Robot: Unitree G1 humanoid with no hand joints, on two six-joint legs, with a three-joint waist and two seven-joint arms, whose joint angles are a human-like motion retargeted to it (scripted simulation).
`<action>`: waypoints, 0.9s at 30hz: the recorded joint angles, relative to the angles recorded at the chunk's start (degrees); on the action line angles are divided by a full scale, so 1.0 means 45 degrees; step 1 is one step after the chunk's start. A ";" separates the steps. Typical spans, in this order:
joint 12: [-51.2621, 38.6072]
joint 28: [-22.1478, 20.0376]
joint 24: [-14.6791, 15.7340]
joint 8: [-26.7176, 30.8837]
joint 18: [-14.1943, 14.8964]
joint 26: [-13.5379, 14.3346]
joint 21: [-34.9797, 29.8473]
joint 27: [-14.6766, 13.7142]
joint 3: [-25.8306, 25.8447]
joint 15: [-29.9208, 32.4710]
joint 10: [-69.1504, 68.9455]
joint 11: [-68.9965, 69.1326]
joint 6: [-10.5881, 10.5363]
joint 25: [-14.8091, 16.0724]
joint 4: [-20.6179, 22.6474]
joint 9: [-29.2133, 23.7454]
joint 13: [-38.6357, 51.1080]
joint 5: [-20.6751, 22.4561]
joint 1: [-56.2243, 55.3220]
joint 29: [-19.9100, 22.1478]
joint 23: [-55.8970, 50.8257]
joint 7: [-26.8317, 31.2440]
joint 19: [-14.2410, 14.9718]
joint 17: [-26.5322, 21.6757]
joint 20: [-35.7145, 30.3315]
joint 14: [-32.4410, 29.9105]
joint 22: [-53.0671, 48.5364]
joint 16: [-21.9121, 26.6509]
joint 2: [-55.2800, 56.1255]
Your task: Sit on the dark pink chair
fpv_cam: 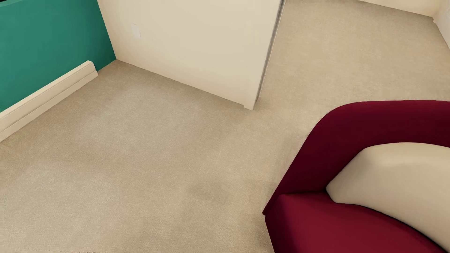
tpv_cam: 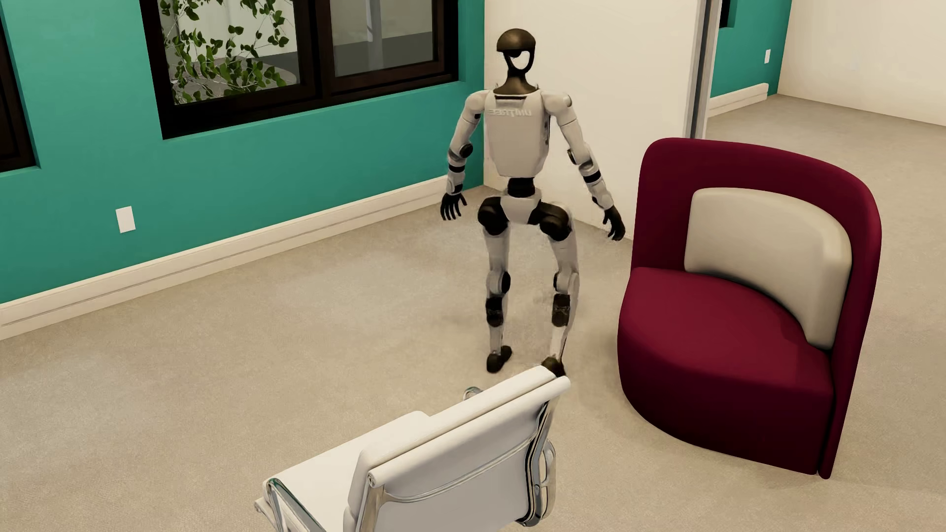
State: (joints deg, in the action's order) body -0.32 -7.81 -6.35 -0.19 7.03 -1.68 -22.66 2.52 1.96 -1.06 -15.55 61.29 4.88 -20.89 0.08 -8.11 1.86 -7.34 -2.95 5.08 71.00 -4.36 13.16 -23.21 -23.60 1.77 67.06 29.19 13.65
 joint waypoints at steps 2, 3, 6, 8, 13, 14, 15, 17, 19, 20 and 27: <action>-0.0250 -0.0112 0.0187 0.0436 0.0374 0.0274 0.0149 0.0023 0.0284 -0.0430 -0.0051 -0.1715 -0.0074 -0.0042 -0.0626 -0.0085 0.0052 -0.0146 0.0311 0.0004 -0.0044 -0.0025 -0.1048 0.0070 -0.0215 0.0254 -0.0271 0.0042 0.0927; -0.0355 -0.0212 0.0128 0.0606 0.0507 0.0360 0.0282 0.0000 0.0366 -0.0344 -0.0220 -0.2995 -0.0112 -0.0198 -0.0937 -0.0118 -0.0002 -0.0331 0.0307 0.0125 -0.0051 0.0061 -0.1305 0.0080 -0.0424 0.0333 -0.0374 0.0024 0.1039; -0.0334 -0.0535 0.0070 0.1614 0.1295 0.0244 0.0744 0.0300 0.0343 0.0745 -0.1522 -0.6625 -0.0309 0.0285 -0.1869 0.0090 -0.0497 -0.1036 -0.0410 0.0642 -0.0297 0.0633 -0.1154 -0.0048 -0.0971 0.0646 -0.0637 -0.0264 0.0529; -0.0279 -0.0758 -0.0026 0.1857 0.1497 0.0140 0.0739 0.0477 0.0217 0.1425 -0.1839 -0.7070 -0.0351 0.0447 -0.2325 0.0216 -0.0668 -0.1311 -0.1001 0.0819 -0.0355 0.1154 -0.0736 -0.0177 -0.1084 0.0340 -0.0809 -0.0414 0.0097; -0.0869 -0.1217 0.0353 0.0709 0.2426 0.0195 0.0772 0.0161 -0.0213 -0.2727 -0.0212 -0.7171 -0.0342 0.1170 -0.3189 0.0003 -0.0372 -0.0353 -0.2887 0.1744 -0.0396 0.2032 -0.1419 -0.0220 -0.0978 -0.3453 -0.0976 -0.0386 -0.1326; -0.0985 -0.1354 0.0441 0.0534 0.2654 0.0165 0.0708 0.0220 -0.0225 -0.2688 -0.0018 -0.7073 -0.0380 0.1287 -0.3128 -0.0109 -0.0108 -0.0023 -0.3238 0.1840 -0.0273 0.2010 -0.1654 -0.0242 -0.1208 -0.3279 -0.0954 -0.0421 -0.1194; -0.1099 -0.1283 0.0313 0.0306 0.2861 0.0164 0.0806 0.0262 -0.0234 -0.2739 -0.0149 -0.7019 -0.0337 0.1251 -0.2889 -0.0285 -0.0034 0.0183 -0.3478 0.2104 -0.0346 0.1871 -0.1873 -0.0192 -0.1428 -0.2710 -0.0946 -0.0393 -0.1147; -0.1495 -0.1143 -0.0106 0.0121 0.2074 0.0123 0.1045 0.0243 -0.0420 -0.2383 -0.1968 -0.7677 -0.0403 0.1423 -0.2041 -0.0558 -0.0055 0.0635 -0.3983 0.2337 -0.0665 0.1809 -0.2371 -0.0331 -0.1886 -0.0273 -0.0849 -0.0430 -0.1269; -0.1874 -0.1211 -0.0145 -0.0298 0.1166 0.0520 0.0769 -0.0611 -0.0541 -0.1676 -0.3350 -0.8790 -0.0254 0.0961 -0.1409 -0.1073 0.0215 0.0823 -0.3537 0.2788 -0.0321 0.1143 -0.1782 -0.0115 -0.2491 0.1202 -0.0792 -0.0360 -0.1666; -0.1966 -0.0978 -0.0262 -0.0476 0.0796 0.0570 0.0756 -0.0556 -0.0518 -0.1478 -0.3782 -0.9228 -0.0253 0.0775 -0.1149 -0.1142 0.0334 0.0909 -0.3237 0.2544 -0.0219 0.0773 -0.1882 -0.0027 -0.2429 0.1596 -0.0866 -0.0261 -0.1734; -0.2700 -0.0719 -0.0463 -0.0628 0.0253 0.0450 0.0726 -0.0534 -0.0202 -0.1371 -0.2105 -0.9012 -0.0382 0.0513 -0.0351 -0.1201 0.0976 0.1229 -0.1131 0.1993 -0.0174 0.0215 -0.2406 0.0410 -0.2663 0.1749 -0.0726 -0.0031 -0.0376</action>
State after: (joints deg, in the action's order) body -12.47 -11.05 -8.43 -3.02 8.17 0.35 -19.40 0.12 1.06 -7.23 -25.03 20.73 3.16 -18.58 -1.50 -13.52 6.25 -1.81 -8.04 14.05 70.21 -3.40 2.34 -21.37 -35.59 9.64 63.79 29.05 11.96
